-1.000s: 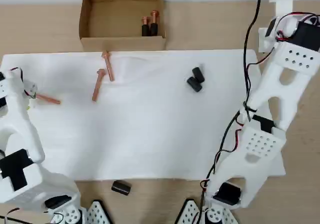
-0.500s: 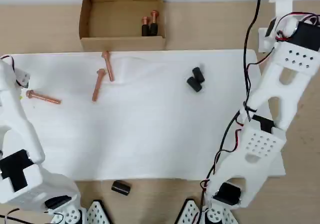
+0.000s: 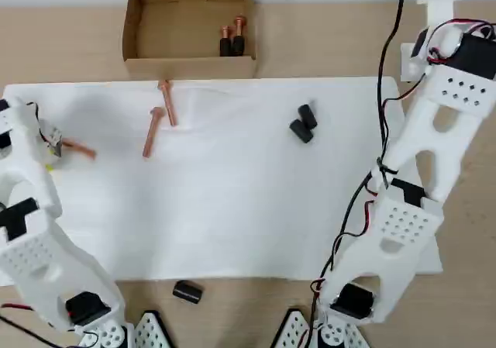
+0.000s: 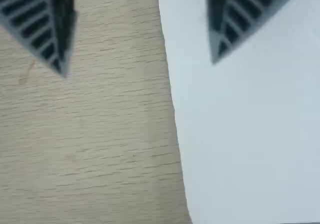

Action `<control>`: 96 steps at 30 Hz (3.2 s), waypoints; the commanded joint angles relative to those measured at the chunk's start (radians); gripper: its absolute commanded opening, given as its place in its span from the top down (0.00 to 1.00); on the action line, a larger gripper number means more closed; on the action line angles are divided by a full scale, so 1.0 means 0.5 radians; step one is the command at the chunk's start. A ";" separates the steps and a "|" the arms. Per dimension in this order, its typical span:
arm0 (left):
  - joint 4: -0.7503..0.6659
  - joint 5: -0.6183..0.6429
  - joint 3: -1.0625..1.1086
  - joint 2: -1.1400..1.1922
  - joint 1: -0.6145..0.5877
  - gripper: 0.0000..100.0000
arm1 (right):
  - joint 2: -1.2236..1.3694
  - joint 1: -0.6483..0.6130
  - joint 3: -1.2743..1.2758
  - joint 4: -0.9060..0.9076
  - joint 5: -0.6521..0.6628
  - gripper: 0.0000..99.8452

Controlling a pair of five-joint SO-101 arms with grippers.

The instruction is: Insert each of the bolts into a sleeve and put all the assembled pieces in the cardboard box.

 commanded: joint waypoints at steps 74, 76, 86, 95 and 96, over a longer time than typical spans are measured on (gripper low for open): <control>0.727 0.126 -1.510 0.971 0.157 0.88 | -0.152 -0.118 0.087 0.025 0.021 0.78; 0.724 0.089 -1.534 0.984 0.157 0.88 | -0.152 -0.118 0.091 0.025 0.021 0.78; 0.733 0.089 -1.593 0.999 0.147 0.99 | -0.152 -0.118 0.097 0.025 0.015 0.78; 1.148 -0.083 -2.117 0.760 0.206 0.99 | -0.155 -0.121 0.087 0.028 0.006 0.78; 1.145 -0.126 -2.197 0.674 0.227 0.99 | -0.158 -0.121 0.087 0.028 0.006 0.78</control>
